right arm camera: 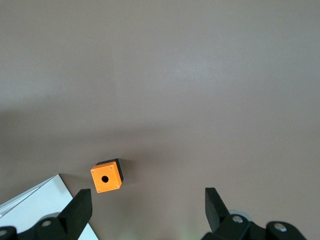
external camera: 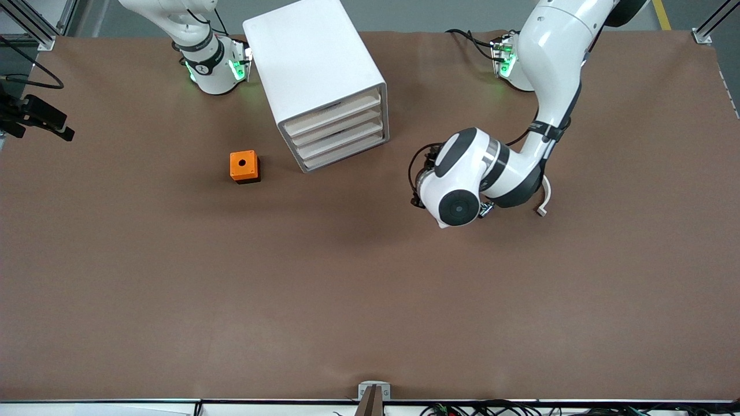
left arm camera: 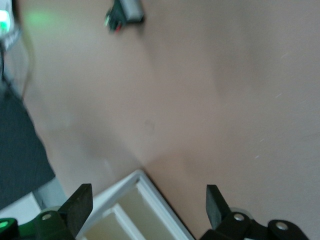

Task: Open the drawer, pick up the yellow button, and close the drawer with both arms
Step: 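Grasp the drawer front with the left gripper and pull it open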

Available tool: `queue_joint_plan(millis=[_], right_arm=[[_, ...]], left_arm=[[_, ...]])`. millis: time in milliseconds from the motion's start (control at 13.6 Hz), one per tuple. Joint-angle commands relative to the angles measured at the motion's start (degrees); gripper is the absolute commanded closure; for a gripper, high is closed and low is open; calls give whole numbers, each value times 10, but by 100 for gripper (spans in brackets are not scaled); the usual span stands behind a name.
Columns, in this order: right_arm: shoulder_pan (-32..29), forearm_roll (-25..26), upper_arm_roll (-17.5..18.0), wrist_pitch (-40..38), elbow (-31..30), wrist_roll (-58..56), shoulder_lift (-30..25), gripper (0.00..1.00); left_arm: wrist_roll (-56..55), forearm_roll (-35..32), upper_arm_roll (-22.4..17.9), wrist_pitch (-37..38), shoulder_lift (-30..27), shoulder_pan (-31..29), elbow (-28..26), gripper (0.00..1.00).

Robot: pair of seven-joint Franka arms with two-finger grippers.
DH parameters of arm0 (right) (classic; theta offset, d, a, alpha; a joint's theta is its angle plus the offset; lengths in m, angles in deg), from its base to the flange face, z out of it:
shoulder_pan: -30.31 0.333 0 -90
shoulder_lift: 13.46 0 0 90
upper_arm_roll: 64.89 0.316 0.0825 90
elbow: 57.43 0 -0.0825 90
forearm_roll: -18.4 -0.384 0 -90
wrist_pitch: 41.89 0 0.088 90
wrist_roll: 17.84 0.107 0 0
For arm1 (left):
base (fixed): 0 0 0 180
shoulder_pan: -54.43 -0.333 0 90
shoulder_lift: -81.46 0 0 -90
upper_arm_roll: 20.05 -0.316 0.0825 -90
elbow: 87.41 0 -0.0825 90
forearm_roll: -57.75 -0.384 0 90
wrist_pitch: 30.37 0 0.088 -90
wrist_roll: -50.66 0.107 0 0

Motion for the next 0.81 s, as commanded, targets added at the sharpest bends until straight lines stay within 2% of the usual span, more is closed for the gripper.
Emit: queue_joint_plan(millis=[0, 294, 441, 589, 736], right_arm=[[0, -7, -3, 8, -16, -18, -13, 0], [0, -7, -3, 9, -16, -27, -13, 0], [0, -7, -3, 9, -16, -27, -13, 0], [0, -6, -3, 9, -14, -27, -12, 0], [0, -5, -3, 8, -13, -27, -11, 0]], left_arm=[[-94, 59, -3, 5, 6, 20, 11, 0], [-202, 190, -3, 7, 30, 36, 8, 1], [-280, 224, -3, 9, 41, 38, 8, 2], [-336, 254, -3, 9, 45, 39, 8, 7], [-358, 284, -2, 12, 46, 41, 8, 18]])
